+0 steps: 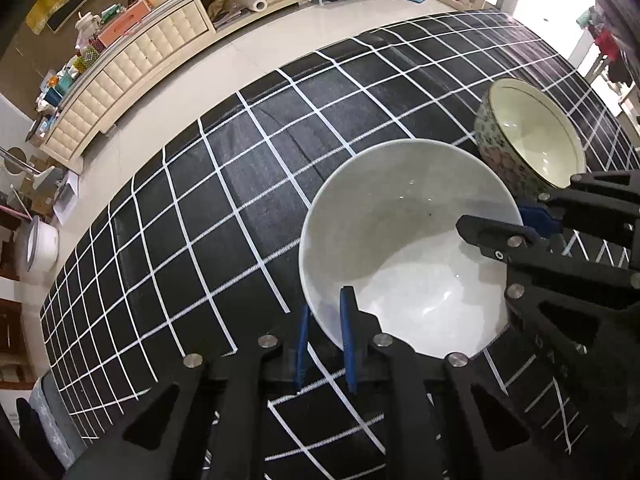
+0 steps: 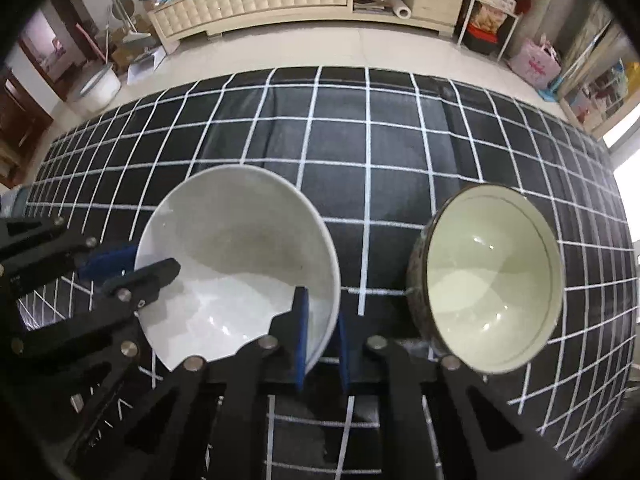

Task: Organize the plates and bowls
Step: 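Carry the plain white bowl into the red-logo bowl and open the left tool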

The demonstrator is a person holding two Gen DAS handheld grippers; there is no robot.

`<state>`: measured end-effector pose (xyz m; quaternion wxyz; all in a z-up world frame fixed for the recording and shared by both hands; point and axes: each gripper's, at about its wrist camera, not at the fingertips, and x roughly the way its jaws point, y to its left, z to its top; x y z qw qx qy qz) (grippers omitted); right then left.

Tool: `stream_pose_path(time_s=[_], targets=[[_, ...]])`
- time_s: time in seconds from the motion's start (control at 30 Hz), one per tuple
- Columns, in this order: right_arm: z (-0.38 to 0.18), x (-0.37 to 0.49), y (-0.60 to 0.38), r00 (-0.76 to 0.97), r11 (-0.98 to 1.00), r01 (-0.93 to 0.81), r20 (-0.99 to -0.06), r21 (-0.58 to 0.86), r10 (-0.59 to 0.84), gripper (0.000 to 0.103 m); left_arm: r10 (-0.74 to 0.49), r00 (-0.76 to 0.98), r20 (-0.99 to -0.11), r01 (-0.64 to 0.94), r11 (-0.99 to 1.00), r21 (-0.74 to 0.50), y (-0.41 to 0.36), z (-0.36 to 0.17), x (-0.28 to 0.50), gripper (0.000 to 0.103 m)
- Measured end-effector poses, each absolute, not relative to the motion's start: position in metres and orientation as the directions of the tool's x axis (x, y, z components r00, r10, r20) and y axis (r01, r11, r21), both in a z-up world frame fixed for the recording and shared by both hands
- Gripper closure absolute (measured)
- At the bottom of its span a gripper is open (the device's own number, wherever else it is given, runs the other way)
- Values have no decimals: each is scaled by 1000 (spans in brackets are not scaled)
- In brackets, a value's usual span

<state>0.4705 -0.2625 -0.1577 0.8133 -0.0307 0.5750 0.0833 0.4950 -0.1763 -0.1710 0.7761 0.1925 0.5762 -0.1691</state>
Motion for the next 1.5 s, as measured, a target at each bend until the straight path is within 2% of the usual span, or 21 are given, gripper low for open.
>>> stream_pose_path(time_s=[0.13, 0.47, 0.77, 1.23, 1.5], targets=[[-152, 460, -265, 318, 983, -142, -935, 116, 156, 89, -45, 283, -958, 471, 876, 98, -167, -162, 480, 90], [-106, 408, -251, 369, 978, -163, -912, 126, 179, 90, -44, 337, -940, 424, 899, 110, -143, -113, 427, 91], [-88, 366, -234, 391, 972, -193, -898, 132, 199, 90, -50, 372, -927, 385, 917, 106, -119, -83, 368, 92], [-116, 307, -226, 326, 964, -204, -917, 167, 228, 90, -57, 323, -945, 349, 935, 63, -104, -106, 303, 92], [-124, 287, -224, 317, 963, -218, -921, 160, 225, 89, -33, 343, -939, 358, 929, 98, -107, -109, 281, 92]])
